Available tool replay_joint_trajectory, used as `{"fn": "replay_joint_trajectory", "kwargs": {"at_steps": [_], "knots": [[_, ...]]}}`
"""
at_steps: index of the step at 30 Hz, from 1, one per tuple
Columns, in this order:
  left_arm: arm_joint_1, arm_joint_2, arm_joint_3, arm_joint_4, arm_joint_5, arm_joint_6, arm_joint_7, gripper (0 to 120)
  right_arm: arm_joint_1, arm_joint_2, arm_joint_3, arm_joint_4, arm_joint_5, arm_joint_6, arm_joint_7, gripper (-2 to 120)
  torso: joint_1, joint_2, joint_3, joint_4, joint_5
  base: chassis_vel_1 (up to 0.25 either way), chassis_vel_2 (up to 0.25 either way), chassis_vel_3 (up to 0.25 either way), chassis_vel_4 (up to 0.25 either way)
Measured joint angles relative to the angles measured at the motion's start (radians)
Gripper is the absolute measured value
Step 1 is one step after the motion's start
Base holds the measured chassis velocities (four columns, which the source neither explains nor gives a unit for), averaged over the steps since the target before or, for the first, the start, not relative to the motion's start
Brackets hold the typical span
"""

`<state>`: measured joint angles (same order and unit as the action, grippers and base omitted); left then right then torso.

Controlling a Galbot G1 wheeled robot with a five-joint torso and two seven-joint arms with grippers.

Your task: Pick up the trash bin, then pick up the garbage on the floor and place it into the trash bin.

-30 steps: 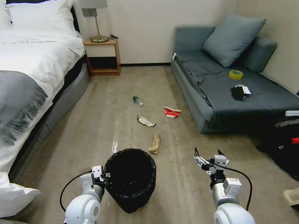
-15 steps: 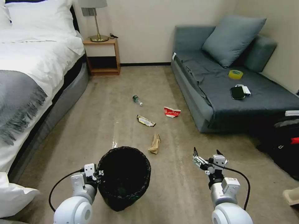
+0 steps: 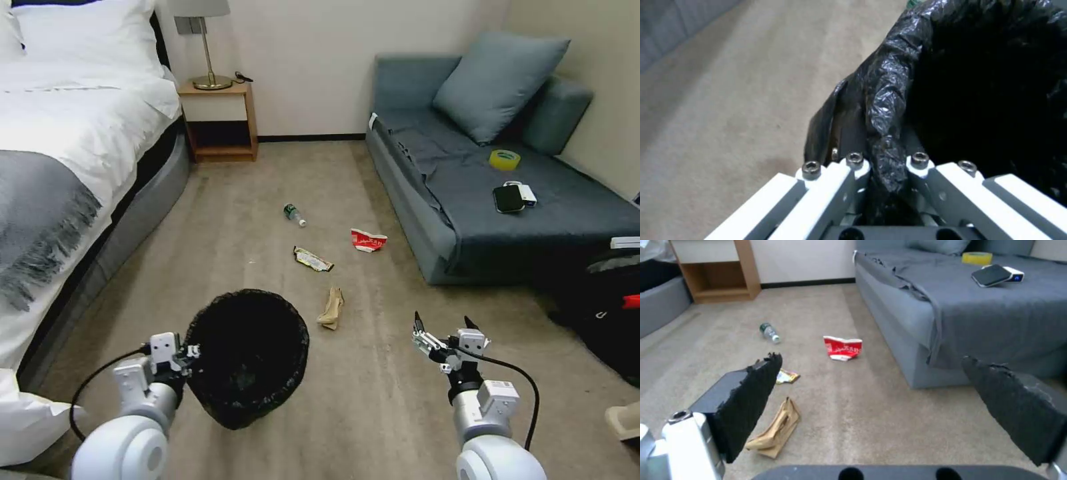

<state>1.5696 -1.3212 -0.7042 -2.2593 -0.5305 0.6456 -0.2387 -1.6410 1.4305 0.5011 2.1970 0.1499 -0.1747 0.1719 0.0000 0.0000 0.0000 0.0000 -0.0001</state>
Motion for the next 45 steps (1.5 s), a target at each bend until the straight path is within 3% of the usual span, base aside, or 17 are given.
{"fn": "replay_joint_trajectory", "kwargs": {"at_steps": [7,12,45], "knots": [[0.006,0.039,-0.073,-0.027,-0.056,0.004,-0.002,3,-0.014,0.002,0.009,0.019,-0.016,0.009,-0.013,100,0.000,0.000,0.000,0.0001,0.0001,0.000,0.000,0.000,0.000],[0.001,0.052,-0.096,-0.037,-0.085,0.006,-0.006,3,-0.018,0.003,0.005,0.024,-0.029,0.010,-0.021,100,0.000,0.000,0.000,0.0000,0.0001,0.000,0.000,0.000,0.000],[-0.014,0.035,-0.103,-0.051,-0.094,0.001,-0.020,3,-0.035,-0.001,0.000,0.037,-0.082,0.026,-0.102,100,0.000,0.000,0.000,0.0001,0.0002,0.000,0.000,0.000,0.000]]}}
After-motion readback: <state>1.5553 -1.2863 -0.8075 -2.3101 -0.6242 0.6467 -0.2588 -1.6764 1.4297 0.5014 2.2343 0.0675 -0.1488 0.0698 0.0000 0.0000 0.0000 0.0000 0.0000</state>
